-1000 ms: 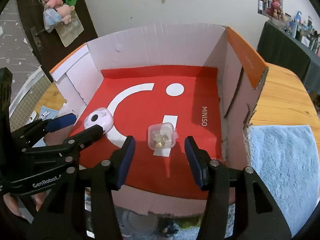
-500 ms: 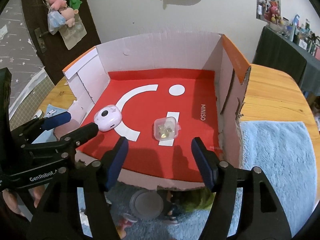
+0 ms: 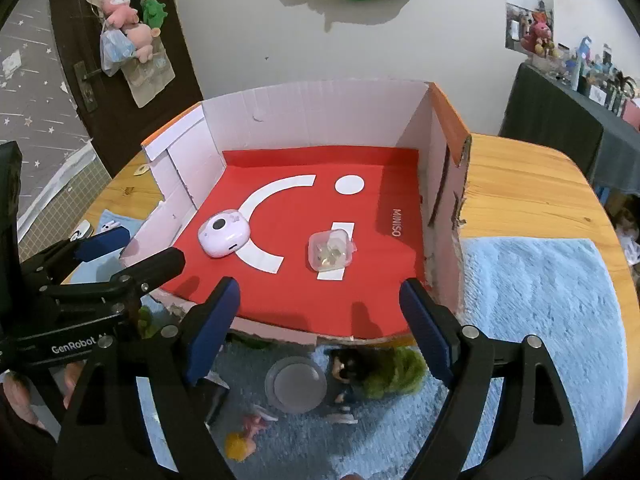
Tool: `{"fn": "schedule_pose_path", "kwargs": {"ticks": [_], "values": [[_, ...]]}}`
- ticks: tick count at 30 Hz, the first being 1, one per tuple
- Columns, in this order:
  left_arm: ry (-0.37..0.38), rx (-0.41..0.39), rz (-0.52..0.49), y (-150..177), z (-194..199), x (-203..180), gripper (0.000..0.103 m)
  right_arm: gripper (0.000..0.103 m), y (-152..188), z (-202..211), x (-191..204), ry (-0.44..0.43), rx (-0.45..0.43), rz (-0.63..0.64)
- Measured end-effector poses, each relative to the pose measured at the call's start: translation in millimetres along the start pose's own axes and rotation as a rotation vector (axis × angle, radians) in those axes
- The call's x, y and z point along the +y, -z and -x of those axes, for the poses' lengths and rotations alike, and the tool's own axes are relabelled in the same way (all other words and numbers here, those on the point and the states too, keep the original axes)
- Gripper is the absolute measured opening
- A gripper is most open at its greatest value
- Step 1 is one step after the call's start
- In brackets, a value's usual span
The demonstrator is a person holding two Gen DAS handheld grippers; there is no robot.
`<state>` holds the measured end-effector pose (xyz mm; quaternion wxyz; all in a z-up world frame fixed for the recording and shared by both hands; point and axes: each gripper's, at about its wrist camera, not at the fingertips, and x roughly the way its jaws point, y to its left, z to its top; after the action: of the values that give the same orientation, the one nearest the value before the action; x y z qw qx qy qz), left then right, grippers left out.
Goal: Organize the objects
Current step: 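Withdraw both tools from the box back toward the remaining items on the towel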
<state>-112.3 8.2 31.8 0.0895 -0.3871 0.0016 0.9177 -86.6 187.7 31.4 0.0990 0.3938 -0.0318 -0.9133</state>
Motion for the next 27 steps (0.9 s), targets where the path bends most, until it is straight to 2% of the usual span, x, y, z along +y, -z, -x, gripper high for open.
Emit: {"fn": "schedule_pose_path", "kwargs": {"ticks": [4,6,9,27], "values": [[-0.005,0.000,0.008,4.4,3.4,2.2,0.094,0.091,3.8,5.1,0.1,0.009,-0.013,0.002],[-0.008,-0.002,0.013,6.0,5.7,3.2,0.096,0.098,5.5,7.9,0.1,0.014,-0.022,0.004],[-0.018,-0.015,0.025,9.5,10.5,5.5,0.103,0.099,7.8,11.6,-0.2,0.019,-0.033,0.003],[-0.024,-0.028,0.044,26.6,27.7,9.5,0.103,0.101,27.0,30.2,5.1,0.050,-0.064,0.030]]}}
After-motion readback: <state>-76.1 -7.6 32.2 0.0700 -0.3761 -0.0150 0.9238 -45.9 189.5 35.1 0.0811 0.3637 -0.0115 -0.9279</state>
